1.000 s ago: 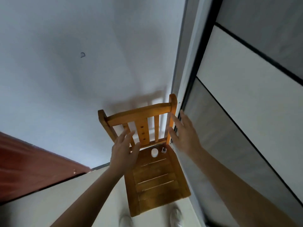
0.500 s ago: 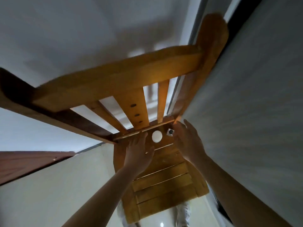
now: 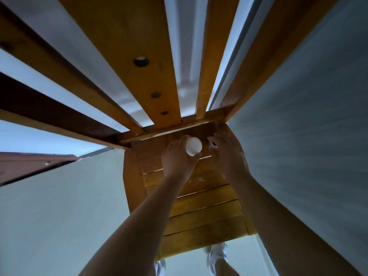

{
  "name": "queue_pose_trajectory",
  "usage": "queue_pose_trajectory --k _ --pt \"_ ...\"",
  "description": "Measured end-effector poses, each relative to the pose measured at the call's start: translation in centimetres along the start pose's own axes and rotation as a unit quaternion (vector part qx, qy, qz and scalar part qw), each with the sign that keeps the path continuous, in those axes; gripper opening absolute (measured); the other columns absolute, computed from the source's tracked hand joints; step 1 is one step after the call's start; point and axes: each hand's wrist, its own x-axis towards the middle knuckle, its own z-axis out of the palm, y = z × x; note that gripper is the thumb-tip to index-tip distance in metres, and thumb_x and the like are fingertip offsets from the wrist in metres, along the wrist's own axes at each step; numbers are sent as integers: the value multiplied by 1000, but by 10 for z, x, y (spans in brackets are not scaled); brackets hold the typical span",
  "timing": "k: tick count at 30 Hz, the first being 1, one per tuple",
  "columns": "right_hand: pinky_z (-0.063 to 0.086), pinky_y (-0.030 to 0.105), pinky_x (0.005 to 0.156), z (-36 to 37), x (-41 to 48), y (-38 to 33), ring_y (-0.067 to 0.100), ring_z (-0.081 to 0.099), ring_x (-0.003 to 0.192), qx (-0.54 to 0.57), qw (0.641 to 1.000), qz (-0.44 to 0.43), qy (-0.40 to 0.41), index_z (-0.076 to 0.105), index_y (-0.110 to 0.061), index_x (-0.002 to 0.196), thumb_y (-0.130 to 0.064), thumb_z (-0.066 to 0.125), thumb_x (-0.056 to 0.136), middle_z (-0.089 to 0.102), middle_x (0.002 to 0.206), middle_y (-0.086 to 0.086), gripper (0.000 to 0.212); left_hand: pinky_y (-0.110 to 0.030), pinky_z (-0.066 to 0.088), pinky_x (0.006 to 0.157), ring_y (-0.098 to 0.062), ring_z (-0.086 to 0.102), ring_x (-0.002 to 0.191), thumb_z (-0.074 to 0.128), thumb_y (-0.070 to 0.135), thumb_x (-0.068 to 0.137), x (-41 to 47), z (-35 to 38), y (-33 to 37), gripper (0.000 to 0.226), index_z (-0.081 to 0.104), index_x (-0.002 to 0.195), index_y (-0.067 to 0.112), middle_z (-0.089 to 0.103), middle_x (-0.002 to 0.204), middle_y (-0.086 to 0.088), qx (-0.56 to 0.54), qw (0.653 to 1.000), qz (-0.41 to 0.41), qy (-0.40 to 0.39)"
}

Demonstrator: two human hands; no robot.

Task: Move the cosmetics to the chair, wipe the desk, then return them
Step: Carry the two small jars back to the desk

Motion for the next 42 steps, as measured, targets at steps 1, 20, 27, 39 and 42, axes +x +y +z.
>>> queue_pose_trajectory --k 1,20,27,39,42 --pt "49 42 107 3 -8 0 18 53 132 7 1000 17 -5 63 -27 132 -27 67 95 59 141 -5 37 -40 51 94 -19 58 119 80 42 77 -7 1 -1 61 55 131 29 65 126 6 -2 1000 -7 13" --pt "39 -7 67 -195 -136 -170 4 62 113 243 964 -99 37 57 -31 135 -38 72 91 66 130 -11 47 -23 56 75 -11 59 105 80 37 72 -217 -285 63 62 57 127 17 60 124 7 -159 944 -19 287" --pt "53 15 87 -297 -192 -336 9 63 114 253 903 -347 7 54 -30 140 -42 72 88 62 137 -8 56 -25 54 70 -13 61 101 86 32 74 -355 -434 71 56 57 122 26 62 118 15 -147 875 -37 459" --pt "53 31 97 -246 -426 -576 6 64 114 258 764 -585 -80 59 -23 137 -30 78 86 69 125 -11 55 -14 50 70 2 59 98 82 34 76 -656 -539 -70 53 59 124 36 60 113 12 -119 749 -175 628" --pt "47 12 94 -198 -516 -647 3 65 109 286 723 -618 -113 62 -20 135 -25 81 84 69 121 -13 55 -18 48 72 1 59 98 81 34 77 -751 -557 -125 53 59 126 33 59 111 14 -96 717 -204 659"
